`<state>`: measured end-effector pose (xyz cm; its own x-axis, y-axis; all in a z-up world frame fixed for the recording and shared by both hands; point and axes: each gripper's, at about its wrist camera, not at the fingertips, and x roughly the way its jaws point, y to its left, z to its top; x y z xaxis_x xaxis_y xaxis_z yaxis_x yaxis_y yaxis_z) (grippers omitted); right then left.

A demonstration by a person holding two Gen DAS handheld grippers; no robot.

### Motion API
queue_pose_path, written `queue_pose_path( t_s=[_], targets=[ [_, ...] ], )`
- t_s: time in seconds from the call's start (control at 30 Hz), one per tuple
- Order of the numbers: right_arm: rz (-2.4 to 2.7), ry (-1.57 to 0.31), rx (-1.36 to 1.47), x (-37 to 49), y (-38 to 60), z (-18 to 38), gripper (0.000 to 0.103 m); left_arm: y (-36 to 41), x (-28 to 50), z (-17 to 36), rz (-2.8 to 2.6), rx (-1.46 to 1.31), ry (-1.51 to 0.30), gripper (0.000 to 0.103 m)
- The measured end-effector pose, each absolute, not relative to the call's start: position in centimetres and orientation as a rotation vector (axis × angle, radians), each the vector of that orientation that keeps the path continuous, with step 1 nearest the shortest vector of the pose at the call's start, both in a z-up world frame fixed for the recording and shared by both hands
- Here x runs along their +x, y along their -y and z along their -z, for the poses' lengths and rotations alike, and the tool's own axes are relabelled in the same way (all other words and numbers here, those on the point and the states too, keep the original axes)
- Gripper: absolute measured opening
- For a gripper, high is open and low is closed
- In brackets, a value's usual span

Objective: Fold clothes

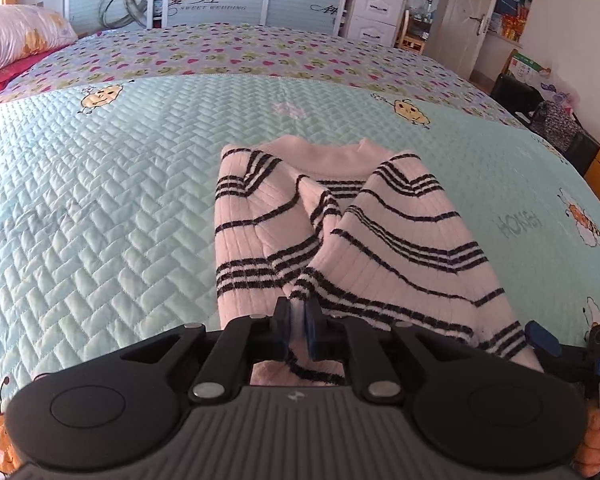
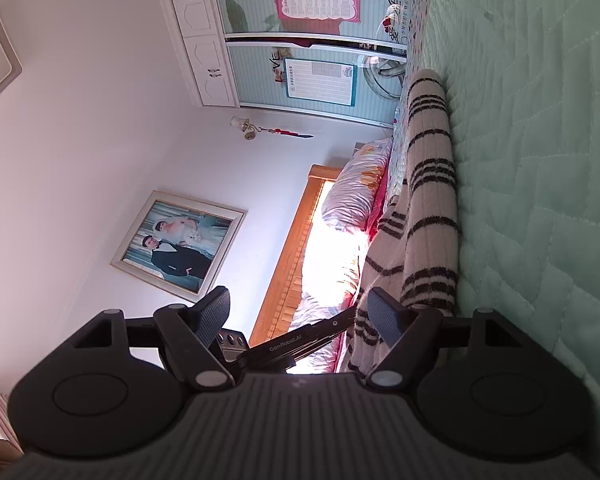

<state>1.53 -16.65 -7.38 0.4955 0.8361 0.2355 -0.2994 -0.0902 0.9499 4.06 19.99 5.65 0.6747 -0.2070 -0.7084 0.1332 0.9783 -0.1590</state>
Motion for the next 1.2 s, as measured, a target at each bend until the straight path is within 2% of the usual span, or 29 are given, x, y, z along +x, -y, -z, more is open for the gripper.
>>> queue_pose_path(
  t_s=[0.23,0.3,0.37,0.5,0.63,0.7,0.73,0.77,0.8,0.9,0.97,1.0,1.03,1.1,1.2],
  targets=[
    [-0.943,-0.52,1.319,1.2,16.9,5.5,0.074,-21.4,0.6,-5.9,0.144,-0.271,-0.737,0.012],
    [-0.909,-0.517,1.216,2.1,16.5,3.2,0.067,-21.6,-0.6,-6.4,0.148,-0.294,-0.689,0.02],
    [-0.853,-0.522,1.179,4.4,15.9,1.2,0.067,-22.1,-1.3,-6.4,0.162,-0.335,-0.667,0.029],
    [-0.759,-0.55,1.05,10.1,13.8,-2.1,0.065,-22.4,-1.2,-5.9,0.197,-0.381,-0.679,0.033],
    [-0.721,-0.649,0.871,15.1,10.3,-1.7,0.066,-22.0,-0.5,-5.2,0.214,-0.379,-0.692,0.035],
    [-0.591,-0.776,0.81,16.9,9.4,0.6,0.065,-21.8,-0.2,-4.8,0.222,-0.378,-0.698,0.037],
    [-0.539,-0.815,0.825,17.3,9.5,2.5,0.039,-21.7,-0.1,-4.7,0.227,-0.377,-0.701,0.037],
    [-0.516,-0.815,0.84,17.3,9.8,3.5,0.025,-21.6,0.1,-4.5,0.231,-0.377,-0.705,0.037],
    [-0.489,-0.824,0.834,17.3,10.2,4.0,0.0,-21.5,0.2,-4.3,0.235,-0.376,-0.708,0.038],
    [-0.482,-0.814,0.894,16.4,11.2,4.3,0.002,-21.2,0.6,-3.8,0.246,-0.377,-0.717,0.04],
    [-0.502,-0.772,0.898,15.6,11.4,3.3,0.017,-21.6,-0.2,-4.3,0.237,-0.402,-0.709,0.04],
    [-0.508,-0.743,0.888,15.3,11.3,2.5,0.031,-21.8,-0.6,-4.5,0.232,-0.414,-0.706,0.04],
    [-0.52,-0.715,0.881,15.2,11.1,1.7,0.039,-22.0,-1.0,-4.7,0.228,-0.427,-0.702,0.04],
    [-0.558,-0.688,0.864,16.0,10.5,0.6,0.041,-22.4,-1.8,-5.1,0.218,-0.451,-0.695,0.042],
    [-0.506,-0.759,0.745,18.1,9.2,0.7,0.044,-23.0,-3.0,-5.7,0.204,-0.489,-0.684,0.045]
  ],
)
